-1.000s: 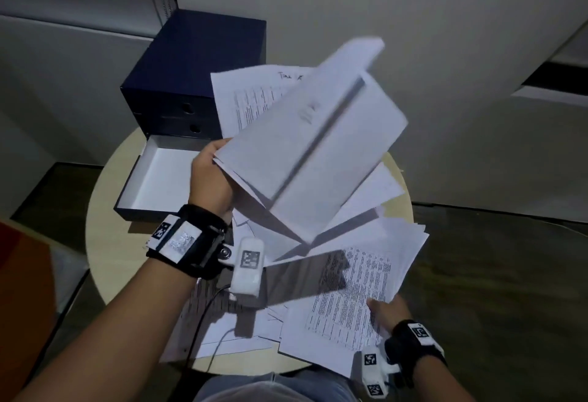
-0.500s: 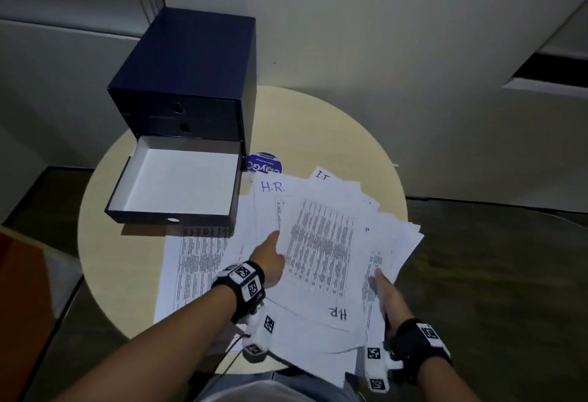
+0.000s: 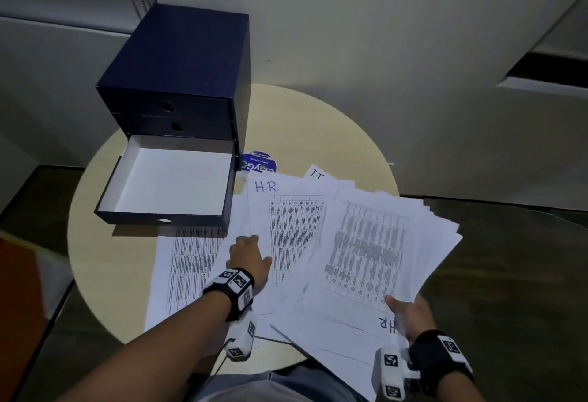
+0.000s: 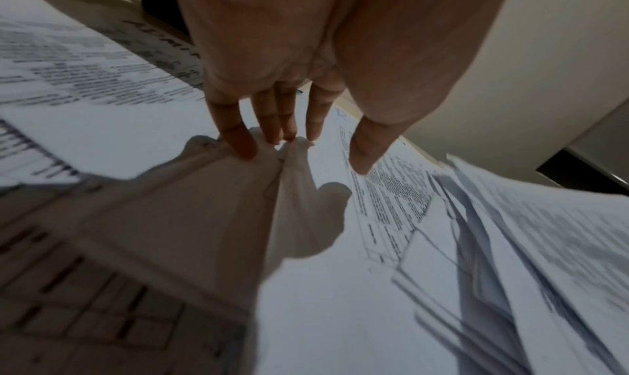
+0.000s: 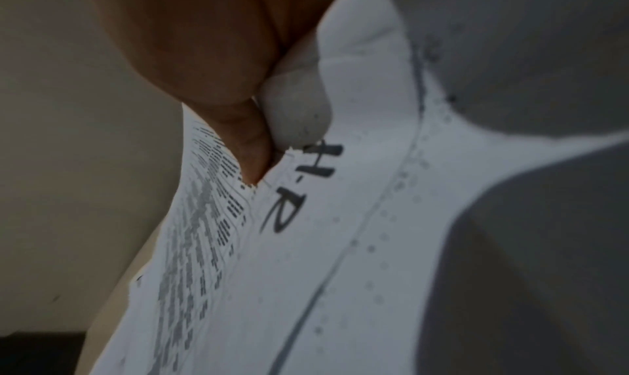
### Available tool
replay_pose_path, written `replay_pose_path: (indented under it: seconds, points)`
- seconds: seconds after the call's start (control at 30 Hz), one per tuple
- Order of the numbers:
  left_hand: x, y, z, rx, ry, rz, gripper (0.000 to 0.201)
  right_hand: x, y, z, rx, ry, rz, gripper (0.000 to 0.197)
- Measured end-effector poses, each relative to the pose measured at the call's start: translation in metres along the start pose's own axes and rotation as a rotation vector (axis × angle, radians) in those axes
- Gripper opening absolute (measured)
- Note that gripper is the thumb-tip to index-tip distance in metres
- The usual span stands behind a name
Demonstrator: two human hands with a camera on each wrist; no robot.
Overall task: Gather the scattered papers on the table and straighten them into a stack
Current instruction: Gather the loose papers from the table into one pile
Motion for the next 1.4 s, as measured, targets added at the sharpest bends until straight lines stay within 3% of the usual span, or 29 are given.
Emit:
replay_pose_path:
  seconds: [0.03,0.07,0.13,0.17,0.23,0.3,0.37,0.43,0.63,0.73,0.83,0.93,1.07,1.27,1.33,1.4]
  points:
    - [0.001,0.000,-0.001,0.005,0.000,0.017,0.069,0.001,-0.002,-0.004,-0.016,0.012,-0.003,0.088]
    - [0.002,0.001,-0.002,0.003,0.000,0.016,0.076,0.001,-0.002,-0.005,-0.042,0.025,-0.002,0.083]
    - [0.005,0.002,-0.004,-0.123,-0.064,0.000,0.091,-0.005,0.000,-0.005,-0.128,0.042,0.023,0.044]
    - [0.008,0.003,-0.002,-0.241,-0.132,0.004,0.097,-0.005,0.001,-0.007,-0.161,0.050,0.021,0.037]
    - [0.013,0.004,-0.001,-0.422,-0.265,0.044,0.103,-0.011,0.006,-0.004,-0.101,0.065,0.016,0.052]
    - [0.011,0.003,-0.003,-0.350,-0.290,0.094,0.092,-0.018,0.015,0.002,-0.118,0.034,0.025,0.045]
    - [0.006,-0.002,-0.005,-0.052,-0.232,0.045,0.067,-0.016,0.020,0.000,-0.110,0.046,0.037,0.033]
    - [0.001,-0.003,-0.007,0.078,-0.193,-0.023,0.052,-0.016,0.026,-0.001,-0.130,0.046,0.051,0.032]
    - [0.001,-0.001,-0.005,-0.112,-0.195,-0.050,0.052,-0.020,0.032,0.006,-0.114,0.046,0.062,0.045]
    - [0.001,-0.006,-0.008,-0.138,-0.157,-0.071,0.047,-0.021,0.036,0.009,-0.140,0.048,0.054,0.041]
    - [-0.002,-0.011,-0.020,-0.164,-0.046,-0.068,0.035,-0.020,0.042,0.009,-0.156,0.051,0.050,0.047]
    - [-0.009,-0.032,-0.036,-0.150,0.066,-0.146,0.010,-0.027,0.045,0.018,-0.199,0.038,0.063,0.049]
    - [-0.023,-0.074,-0.066,-0.112,0.269,-0.293,0.012,-0.029,0.050,0.022,-0.214,0.014,0.073,0.053]
    - [-0.052,-0.159,-0.090,-0.313,0.442,-0.566,0.026,0.014,0.053,-0.011,-0.254,0.000,0.063,0.074]
    - [-0.058,-0.186,-0.088,-0.414,0.431,-0.648,0.031,0.001,0.056,-0.002,-0.271,0.014,0.075,0.076]
    - [-0.057,-0.207,-0.078,-0.560,0.348,-0.678,0.027,-0.019,0.053,0.014,-0.285,0.028,0.069,0.066]
Point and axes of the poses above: each hand's wrist, its own x-axis towards the middle knuckle, its own y-axis out of the palm, z = x × y, the point moved 5 cm from there along x, towards the middle knuckle, and after that the axes turned 7 degrees about -x, right-handed, at the moved point
